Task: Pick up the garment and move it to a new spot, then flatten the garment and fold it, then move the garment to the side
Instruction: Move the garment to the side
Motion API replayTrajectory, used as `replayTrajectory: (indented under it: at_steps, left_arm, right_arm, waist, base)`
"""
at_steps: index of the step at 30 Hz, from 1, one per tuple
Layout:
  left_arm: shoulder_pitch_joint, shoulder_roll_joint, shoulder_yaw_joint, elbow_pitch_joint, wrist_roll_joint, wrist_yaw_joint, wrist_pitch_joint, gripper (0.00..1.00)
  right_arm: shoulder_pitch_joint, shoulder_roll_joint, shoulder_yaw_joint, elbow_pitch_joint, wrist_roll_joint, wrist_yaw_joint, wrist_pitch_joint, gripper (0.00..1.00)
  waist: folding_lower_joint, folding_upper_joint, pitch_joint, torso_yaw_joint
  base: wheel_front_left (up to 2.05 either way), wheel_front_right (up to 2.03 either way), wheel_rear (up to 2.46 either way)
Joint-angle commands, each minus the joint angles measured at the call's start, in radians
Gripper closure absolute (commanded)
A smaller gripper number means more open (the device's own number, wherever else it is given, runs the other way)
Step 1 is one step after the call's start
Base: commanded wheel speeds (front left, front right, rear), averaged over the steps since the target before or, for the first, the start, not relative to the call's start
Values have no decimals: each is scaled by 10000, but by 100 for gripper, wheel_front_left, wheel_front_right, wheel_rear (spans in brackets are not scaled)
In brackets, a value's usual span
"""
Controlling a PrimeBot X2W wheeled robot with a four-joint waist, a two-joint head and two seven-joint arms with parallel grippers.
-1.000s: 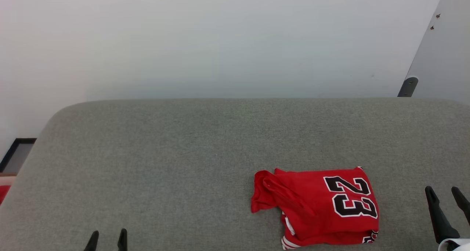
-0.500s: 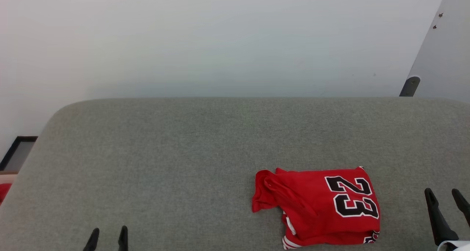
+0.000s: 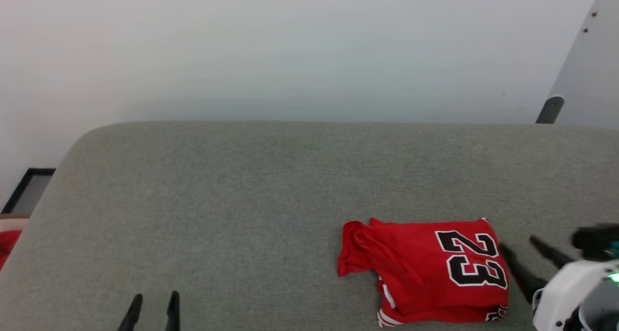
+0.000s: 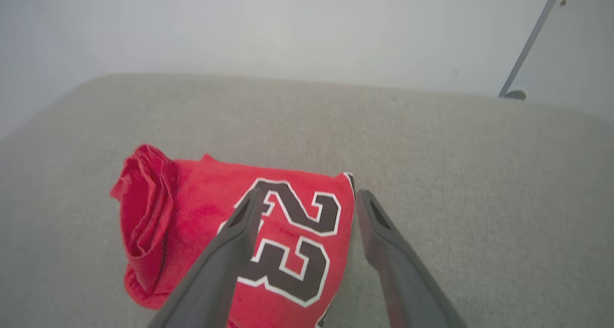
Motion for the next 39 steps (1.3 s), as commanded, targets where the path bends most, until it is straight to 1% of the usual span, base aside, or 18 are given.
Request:
replayTrajectory:
  at_steps: [1,2,4,5,8,10,14,18,21,26,27,28,29,34,36,39]
  left_arm:
    - [-91,-31,-42,70,11,-52,3,0]
    - [-193,-57,-127,144,49,-70,3,0]
    - [-304,-76,-216,228,63,-89,3,0]
    - [-304,-76,-216,228,63,-89,3,0]
    - [-478,-100,-364,341,61,-140,3,0]
    - [-618,-116,-451,396,68,-165,3,0]
    - [-1008,-211,-582,428,86,-175,3,0]
    - [-1439,-307,-713,504,147,-211,3,0]
    - [-1724,-408,-798,586,184,-232,3,0]
    - [-2228,-507,-958,767,241,-235,3,0]
    - [-2298,-523,-973,819,251,-237,3,0]
    - [-2374,-541,-994,870,245,-239,3,0]
    - [-2442,-544,-1008,916,268,-241,3,0]
    - [-2664,-503,-1095,970,187,-245,3,0]
    - [-2703,-411,-1156,907,218,-245,3,0]
    - [-2826,-266,-1564,570,-21,-245,3,0]
  right_arm:
    - [-252,-132,247,215,163,-4,647,0]
    - [-691,-381,655,480,423,-4,1854,0]
    - [-1037,-604,933,775,734,-4,3122,0]
    - [-1037,-604,933,775,734,-4,3122,0]
    - [-1551,-996,1142,1095,1008,-4,4683,0]
    - [-1886,-1172,1043,1211,996,-4,5328,0]
    - [-2153,-1260,889,1494,1144,-4,6657,0]
    - [-2429,-1197,869,1746,945,-4,7224,0]
    - [-2563,-1019,921,2001,694,-4,7301,0]
    - [-2747,-688,1060,2386,639,-4,7285,0]
    - [-2773,-636,1057,2438,659,-5,7181,51]
    - [-2797,-605,1089,2436,689,-5,7063,79]
    - [-2807,-578,1057,2434,742,-5,6901,100]
    - [-2808,-776,739,2267,1001,-8,5999,100]
    - [-2743,-916,594,2077,1150,-8,5600,100]
    - [-2566,-1126,330,1723,1433,-8,5006,100]
  waist:
    - [0,-1,75,133]
    - [0,-1,140,269]
    - [0,-1,222,395]
    - [0,-1,222,395]
    - [0,-1,368,606]
    - [0,-1,519,751]
    - [0,-1,1002,977]
    - [0,-1,1522,1137]
    - [0,-1,1853,1241]
    - [0,-1,2302,1412]
    - [0,-1,2338,1428]
    - [0,-1,2366,1438]
    - [0,-1,2382,1438]
    - [0,-1,2285,1180]
    - [0,-1,2219,973]
    - [0,-1,2180,567]
  base:
    - [0,0,0]
    - [0,0,0]
    - [0,0,0]
    - [0,0,0]
    - [0,0,0]
    - [0,0,0]
    - [0,0,0]
    - [0,0,0]
    - [0,0,0]
    - [0,0,0]
    - [0,0,0]
    - [0,0,0]
    - [0,0,0]
    - [0,0,0]
    - [0,0,0]
    - [0,0,0]
